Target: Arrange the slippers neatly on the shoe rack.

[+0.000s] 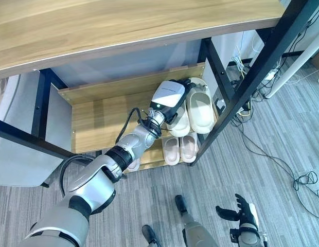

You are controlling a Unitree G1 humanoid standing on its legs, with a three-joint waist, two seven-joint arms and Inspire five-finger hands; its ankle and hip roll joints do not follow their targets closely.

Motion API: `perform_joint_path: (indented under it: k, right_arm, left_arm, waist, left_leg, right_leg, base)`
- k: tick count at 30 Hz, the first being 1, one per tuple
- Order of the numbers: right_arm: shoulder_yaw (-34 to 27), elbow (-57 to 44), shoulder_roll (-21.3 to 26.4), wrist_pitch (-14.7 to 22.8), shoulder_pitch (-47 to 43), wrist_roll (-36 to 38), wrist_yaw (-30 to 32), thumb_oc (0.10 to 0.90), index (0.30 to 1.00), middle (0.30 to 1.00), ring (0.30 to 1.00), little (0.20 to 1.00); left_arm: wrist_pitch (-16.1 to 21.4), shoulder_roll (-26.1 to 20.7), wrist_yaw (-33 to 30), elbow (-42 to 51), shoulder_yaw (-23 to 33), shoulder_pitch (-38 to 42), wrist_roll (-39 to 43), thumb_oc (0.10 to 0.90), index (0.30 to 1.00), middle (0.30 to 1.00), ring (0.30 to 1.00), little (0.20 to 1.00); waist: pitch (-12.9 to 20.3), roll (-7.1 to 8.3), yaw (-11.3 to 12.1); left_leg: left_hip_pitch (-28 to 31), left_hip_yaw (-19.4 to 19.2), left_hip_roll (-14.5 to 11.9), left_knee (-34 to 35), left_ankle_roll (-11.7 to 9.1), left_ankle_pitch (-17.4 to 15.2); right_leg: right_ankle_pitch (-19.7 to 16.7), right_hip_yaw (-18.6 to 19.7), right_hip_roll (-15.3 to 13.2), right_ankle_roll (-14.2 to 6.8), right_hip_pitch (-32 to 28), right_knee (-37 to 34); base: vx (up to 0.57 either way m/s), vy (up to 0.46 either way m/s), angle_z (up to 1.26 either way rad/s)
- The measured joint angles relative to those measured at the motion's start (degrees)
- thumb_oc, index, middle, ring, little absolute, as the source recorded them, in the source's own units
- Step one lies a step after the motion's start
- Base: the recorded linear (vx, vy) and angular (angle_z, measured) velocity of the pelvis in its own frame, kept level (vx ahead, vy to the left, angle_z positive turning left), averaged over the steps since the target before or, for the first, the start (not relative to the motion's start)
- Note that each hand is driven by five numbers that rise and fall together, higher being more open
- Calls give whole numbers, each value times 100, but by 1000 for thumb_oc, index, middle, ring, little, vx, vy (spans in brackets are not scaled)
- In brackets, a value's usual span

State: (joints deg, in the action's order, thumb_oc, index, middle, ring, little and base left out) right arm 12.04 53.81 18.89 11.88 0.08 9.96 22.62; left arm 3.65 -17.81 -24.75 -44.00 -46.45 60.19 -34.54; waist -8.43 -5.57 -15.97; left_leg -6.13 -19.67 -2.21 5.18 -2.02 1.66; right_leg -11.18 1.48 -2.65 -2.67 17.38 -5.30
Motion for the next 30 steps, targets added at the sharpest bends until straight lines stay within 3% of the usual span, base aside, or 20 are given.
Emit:
perform_joint_path:
  k: [9,16,19,21,22,24,25,28,30]
  right_arm:
    - [-3,448,-46,-28,11,-15,-8,800,900,900,900,900]
    - [-5,445,-233,-73,16,-44,-110,800,900,900,900,900]
    - [-20,452,-267,-98,15,-62,-124,800,900,900,900,900]
    - [-128,676,-374,-139,77,-62,-130,800,900,900,900,900]
    - [-269,806,-539,-183,79,-61,-138,800,900,900,900,900]
    - [-388,941,-669,-325,130,-56,-161,800,900,900,900,900]
    - [-406,948,-700,-371,234,-55,-179,800,900,900,900,900]
    - [-402,946,-704,-492,426,-57,-273,800,900,900,900,900]
    - [-405,933,-686,-508,496,-60,-303,800,900,900,900,900]
  left_arm:
    - [105,-18,-75,50,-34,-170,-158,800,900,900,900,900]
    - [116,-406,-85,667,161,-400,-151,800,900,900,900,900]
    - [157,-494,-99,1251,617,-978,-85,800,900,900,900,900]
    - [339,-734,-145,1987,919,-1850,85,800,900,900,900,900]
    - [488,-868,-90,2779,1614,-2769,334,800,900,900,900,900]
    - [638,-962,8,3310,2053,-3627,782,800,900,900,900,900]
    - [748,-929,40,3650,2381,-4108,1063,800,900,900,900,900]
    - [987,-1173,326,3968,2645,-5223,1966,800,900,900,900,900]
    - [1034,-1343,476,4029,2729,-5738,2283,800,900,900,900,900]
  waist:
    - [108,45,115]
    - [140,75,127]
    - [141,76,164]
    - [243,133,324]
    - [292,189,354]
    - [384,240,537]
    - [398,263,474]
    - [551,364,834]
    - [647,414,884]
  left_leg:
    - [82,-1,0,0,-1,0]
    - [171,32,-7,0,-1,0]
    - [320,76,-22,1,-1,-1]
    - [465,156,-57,7,-19,-3]
    - [570,167,-82,6,-42,-9]
    - [673,261,-99,5,-46,-14]
    - [754,258,-105,1,-61,-25]
    - [917,351,-99,3,-51,-48]
    - [938,364,-87,4,-39,-57]
  right_leg:
    - [25,2,1,-30,-74,-1]
    - [-11,-31,1,17,-185,0]
    - [14,-86,3,-12,-360,-1]
    - [145,-165,15,-35,-546,-9]
    - [169,-218,29,-19,-640,-7]
    - [197,-303,40,16,-780,-2]
    - [210,-276,53,26,-841,-17]
    - [252,-378,25,8,-1071,-42]
    - [260,-395,5,-2,-1088,-45]
  base:
    - [0,0,0]
    - [3,-1,2]
    - [21,4,7]
    - [26,22,16]
    - [7,57,13]
    - [-12,51,11]
    - [-4,25,16]
    - [-38,58,13]
    - [-52,57,13]
